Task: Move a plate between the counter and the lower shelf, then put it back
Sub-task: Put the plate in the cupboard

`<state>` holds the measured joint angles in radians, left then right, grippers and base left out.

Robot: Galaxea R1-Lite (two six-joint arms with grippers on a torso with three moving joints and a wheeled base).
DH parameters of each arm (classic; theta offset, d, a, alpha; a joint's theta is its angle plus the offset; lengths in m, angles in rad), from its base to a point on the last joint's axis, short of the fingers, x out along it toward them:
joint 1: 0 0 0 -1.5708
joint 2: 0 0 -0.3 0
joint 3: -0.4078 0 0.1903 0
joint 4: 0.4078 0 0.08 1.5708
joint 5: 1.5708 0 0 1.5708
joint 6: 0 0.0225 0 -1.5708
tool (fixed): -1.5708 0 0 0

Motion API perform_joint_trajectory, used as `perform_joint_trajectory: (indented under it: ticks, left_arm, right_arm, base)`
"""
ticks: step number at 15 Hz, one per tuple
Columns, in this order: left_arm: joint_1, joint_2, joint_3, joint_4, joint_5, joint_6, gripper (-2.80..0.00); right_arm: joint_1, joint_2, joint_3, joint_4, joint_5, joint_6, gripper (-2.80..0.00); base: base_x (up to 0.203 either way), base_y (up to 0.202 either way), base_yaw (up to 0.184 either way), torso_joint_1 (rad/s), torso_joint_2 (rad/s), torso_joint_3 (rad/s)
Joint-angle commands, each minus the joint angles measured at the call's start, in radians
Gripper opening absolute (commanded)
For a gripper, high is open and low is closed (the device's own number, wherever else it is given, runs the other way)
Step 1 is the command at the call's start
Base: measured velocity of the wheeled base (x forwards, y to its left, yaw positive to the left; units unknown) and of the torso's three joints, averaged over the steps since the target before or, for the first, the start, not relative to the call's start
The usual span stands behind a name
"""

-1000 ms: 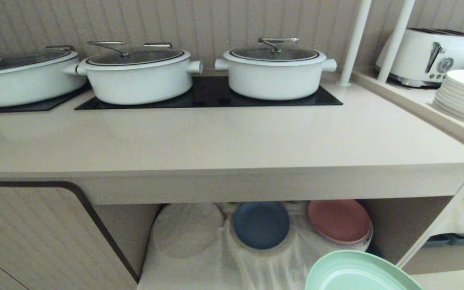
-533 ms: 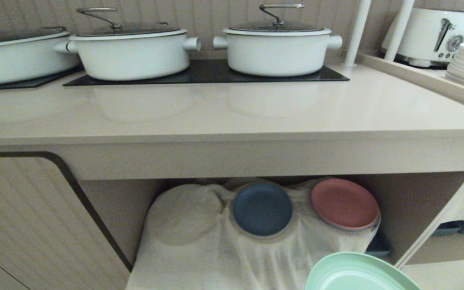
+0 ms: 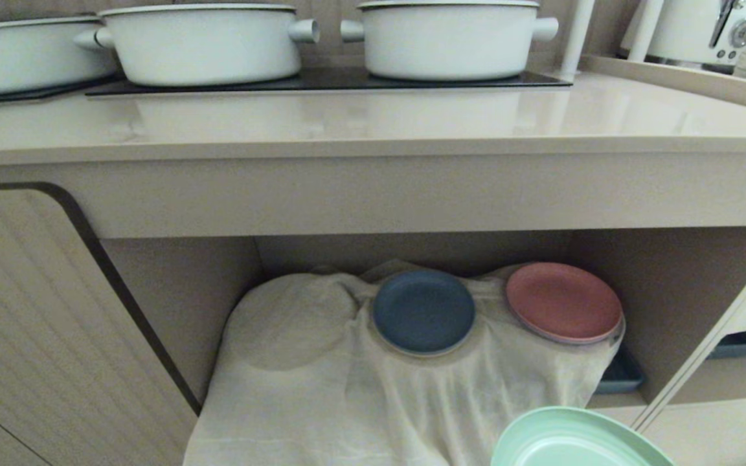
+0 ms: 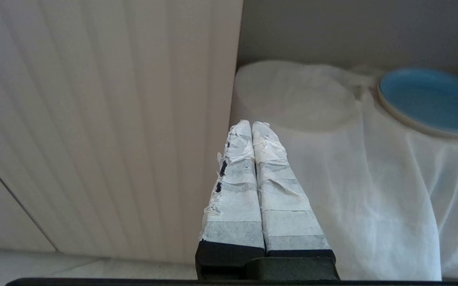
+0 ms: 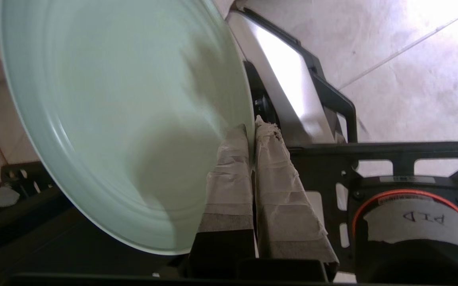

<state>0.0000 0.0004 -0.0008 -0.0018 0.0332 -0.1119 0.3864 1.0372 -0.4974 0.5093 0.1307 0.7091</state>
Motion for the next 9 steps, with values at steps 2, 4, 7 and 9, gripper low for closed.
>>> perform_joint_trajectory:
  ticks: [2, 4, 7, 9]
  left_arm:
    - [0.000, 0.000, 0.001, 0.002, 0.001, -0.001, -2.80]
    - [0.000, 0.000, 0.001, 0.002, 0.001, 0.000, -2.80]
    - [0.000, 0.000, 0.001, 0.002, 0.001, 0.000, -2.80]
    - [0.000, 0.000, 0.001, 0.002, 0.001, -0.002, -2.80]
  right_arm:
    - [0.000, 0.001, 0.000, 0.005, 0.001, 0.004, -2.80]
    - [0.000, 0.001, -0.001, 0.005, 0.001, 0.004, -2.80]
    - [0.000, 0.001, -0.003, 0.003, 0.000, 0.004, -2.80]
    - [0.000, 0.001, -0.003, 0.003, 0.000, 0.004, -2.80]
  base:
    - [0.000, 0.000, 0.000, -0.194, 0.35, 0.153]
    - [0.000, 0.000, 0.000, -0.062, 0.25, 0.048]
    - [0.000, 0.000, 0.000, -0.016, 0.07, 0.039]
    - [0.000, 0.000, 0.000, -0.002, 0.02, 0.041]
